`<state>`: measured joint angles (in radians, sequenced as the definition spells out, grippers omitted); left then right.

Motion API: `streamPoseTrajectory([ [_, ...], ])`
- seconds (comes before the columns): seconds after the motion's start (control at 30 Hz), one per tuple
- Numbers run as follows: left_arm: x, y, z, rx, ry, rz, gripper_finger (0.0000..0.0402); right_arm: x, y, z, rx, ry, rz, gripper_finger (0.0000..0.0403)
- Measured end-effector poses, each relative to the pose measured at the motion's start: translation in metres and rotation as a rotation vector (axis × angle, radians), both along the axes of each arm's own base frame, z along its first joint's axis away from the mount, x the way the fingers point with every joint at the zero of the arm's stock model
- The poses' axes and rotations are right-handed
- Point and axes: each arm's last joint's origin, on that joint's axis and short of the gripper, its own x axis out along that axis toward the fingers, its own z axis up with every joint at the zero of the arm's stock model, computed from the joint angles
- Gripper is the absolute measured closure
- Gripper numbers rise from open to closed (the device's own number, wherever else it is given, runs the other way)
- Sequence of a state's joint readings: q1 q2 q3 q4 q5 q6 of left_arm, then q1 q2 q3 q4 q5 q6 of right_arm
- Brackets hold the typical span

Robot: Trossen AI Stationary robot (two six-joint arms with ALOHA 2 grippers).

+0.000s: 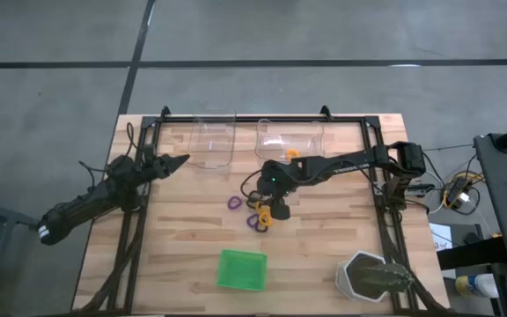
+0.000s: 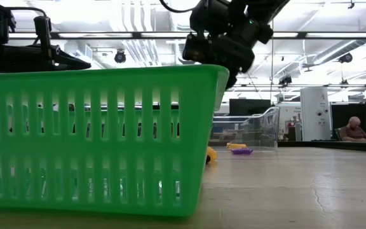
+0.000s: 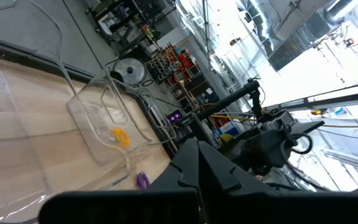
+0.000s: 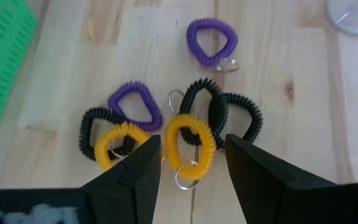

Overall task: Sort spring keychains
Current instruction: Put the top yellow spring keychain into the right transparent bin

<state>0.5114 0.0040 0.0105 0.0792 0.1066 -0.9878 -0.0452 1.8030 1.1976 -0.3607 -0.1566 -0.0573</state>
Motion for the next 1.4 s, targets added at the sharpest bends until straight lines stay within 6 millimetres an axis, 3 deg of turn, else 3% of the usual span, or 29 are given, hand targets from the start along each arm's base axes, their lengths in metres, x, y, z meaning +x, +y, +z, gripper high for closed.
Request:
streamPoseTrajectory([
  [0.4, 0.000, 0.000, 0.000, 0.001, -0.001, 0.000, 0.0402, -0.017, 0.007, -0.034, 0.012, 0.023, -0.062, 0.0232],
  [0.87, 0.000, 0.000, -0.001, -0.006, 0.007, 0.000, 0.0402, -0.018, 0.006, -0.049, 0.040, -0.017, -0.176, 0.0232],
  [1.03, 0.000, 0.000, -0.001, -0.010, 0.008, 0.000, 0.0402, -0.010, 0.006, -0.064, 0.060, 0.027, -0.202, 0.0232],
  [1.17, 0.001, 0.000, -0.001, -0.017, 0.010, -0.001, 0.0402, 0.006, 0.006, -0.064, 0.088, 0.015, -0.242, 0.0235],
  [1.4, 0.001, 0.001, -0.002, -0.021, 0.016, -0.001, 0.0402, 0.023, 0.008, -0.062, 0.089, 0.125, -0.254, 0.0280],
])
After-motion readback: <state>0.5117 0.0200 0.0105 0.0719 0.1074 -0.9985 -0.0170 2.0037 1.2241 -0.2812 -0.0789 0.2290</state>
